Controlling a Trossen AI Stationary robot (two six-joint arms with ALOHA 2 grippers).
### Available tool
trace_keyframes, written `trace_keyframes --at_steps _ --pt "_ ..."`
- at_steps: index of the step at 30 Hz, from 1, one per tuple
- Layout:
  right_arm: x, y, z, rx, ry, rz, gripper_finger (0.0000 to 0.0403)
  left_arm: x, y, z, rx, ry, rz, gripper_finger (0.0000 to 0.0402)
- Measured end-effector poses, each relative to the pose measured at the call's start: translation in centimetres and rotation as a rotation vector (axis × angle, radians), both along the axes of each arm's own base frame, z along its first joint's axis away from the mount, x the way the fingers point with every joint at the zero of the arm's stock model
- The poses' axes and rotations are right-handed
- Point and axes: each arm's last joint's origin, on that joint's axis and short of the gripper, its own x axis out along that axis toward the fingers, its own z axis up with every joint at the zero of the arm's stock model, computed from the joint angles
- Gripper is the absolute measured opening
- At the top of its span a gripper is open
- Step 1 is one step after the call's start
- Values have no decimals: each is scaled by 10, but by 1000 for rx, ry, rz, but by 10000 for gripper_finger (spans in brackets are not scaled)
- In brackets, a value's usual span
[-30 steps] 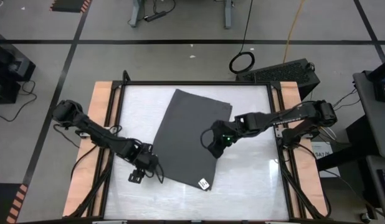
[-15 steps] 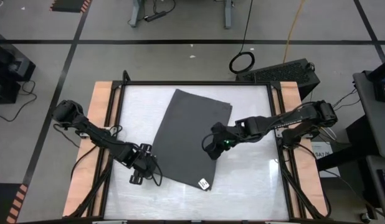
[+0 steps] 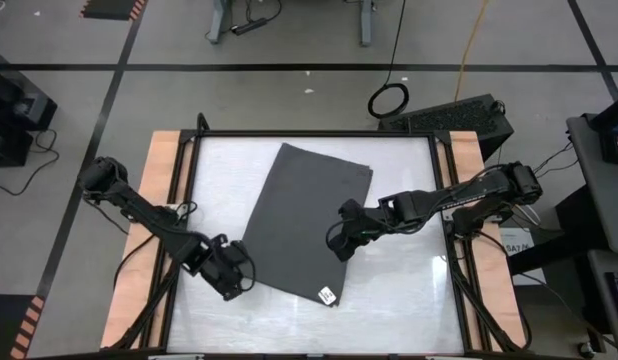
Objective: Roll towel into tight, uniform cylinder
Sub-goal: Roll the gray towel
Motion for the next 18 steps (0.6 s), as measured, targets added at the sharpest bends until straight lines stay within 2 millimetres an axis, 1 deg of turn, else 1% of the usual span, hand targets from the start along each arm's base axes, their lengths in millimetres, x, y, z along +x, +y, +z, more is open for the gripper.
trace_keyframes --at_steps 2,4,5,6,8,12,15,18 --pt "0 0 0 0 5 0 0 -2 1 -1 -46 19 153 209" --pt "-1 0 -1 1 16 4 0 -2 7 0 -164 66 430 212" --pt "-3 1 -2 1 31 5 0 -1 10 2 -216 67 523 215" --pt "-4 2 -2 3 42 1 0 0 11 6 -262 44 572 219" --pt "-6 2 -3 10 69 -16 0 0 14 15 -310 4 594 226" --pt "-9 1 -5 9 109 -36 0 -8 27 24 -257 -33 671 239" --pt "-10 1 -6 3 125 -37 0 -15 36 26 -184 -10 635 242" --pt "-10 0 -6 1 122 -33 0 -18 37 26 -195 31 655 242"
